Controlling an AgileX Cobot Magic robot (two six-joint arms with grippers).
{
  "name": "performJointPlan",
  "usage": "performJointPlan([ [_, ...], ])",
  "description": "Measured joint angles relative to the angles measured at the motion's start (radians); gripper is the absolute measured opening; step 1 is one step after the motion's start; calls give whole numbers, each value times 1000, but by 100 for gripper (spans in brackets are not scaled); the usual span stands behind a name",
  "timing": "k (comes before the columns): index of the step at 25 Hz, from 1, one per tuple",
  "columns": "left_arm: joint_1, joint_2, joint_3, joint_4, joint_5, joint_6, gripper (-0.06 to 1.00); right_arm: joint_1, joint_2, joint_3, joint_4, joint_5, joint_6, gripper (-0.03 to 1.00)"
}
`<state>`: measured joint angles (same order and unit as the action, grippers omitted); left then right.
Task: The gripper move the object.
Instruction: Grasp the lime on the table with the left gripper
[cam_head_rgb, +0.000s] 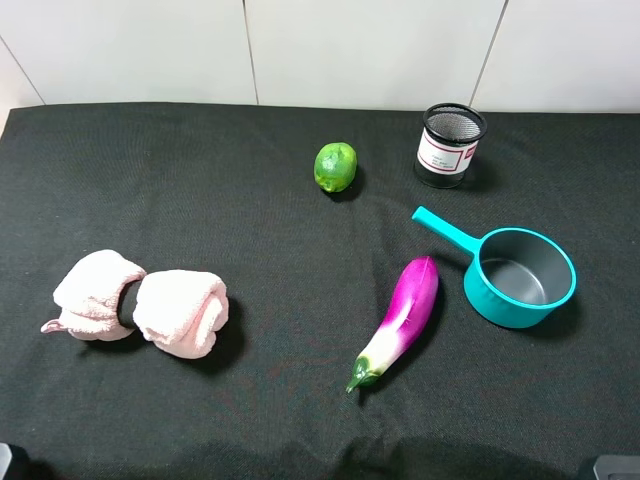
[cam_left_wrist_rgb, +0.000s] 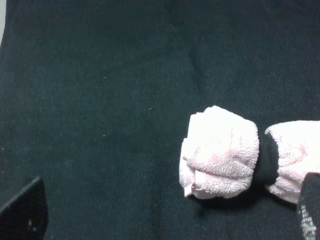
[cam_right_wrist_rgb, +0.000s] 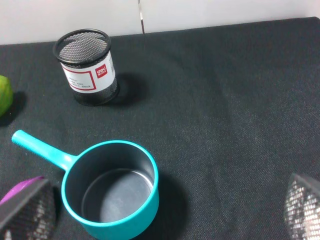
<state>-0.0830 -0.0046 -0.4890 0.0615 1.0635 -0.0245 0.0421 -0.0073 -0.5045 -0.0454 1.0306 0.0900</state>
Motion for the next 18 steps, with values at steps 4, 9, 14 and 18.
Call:
performJointPlan([
  [4, 0, 0, 0, 0, 0, 0, 100, 0, 0, 0, 0, 0, 0, 69],
  [9, 0, 0, 0, 0, 0, 0, 100, 0, 0, 0, 0, 0, 0, 69],
  [14, 0, 0, 0, 0, 0, 0, 100, 0, 0, 0, 0, 0, 0, 69],
  [18, 0, 0, 0, 0, 0, 0, 100, 0, 0, 0, 0, 0, 0, 69],
])
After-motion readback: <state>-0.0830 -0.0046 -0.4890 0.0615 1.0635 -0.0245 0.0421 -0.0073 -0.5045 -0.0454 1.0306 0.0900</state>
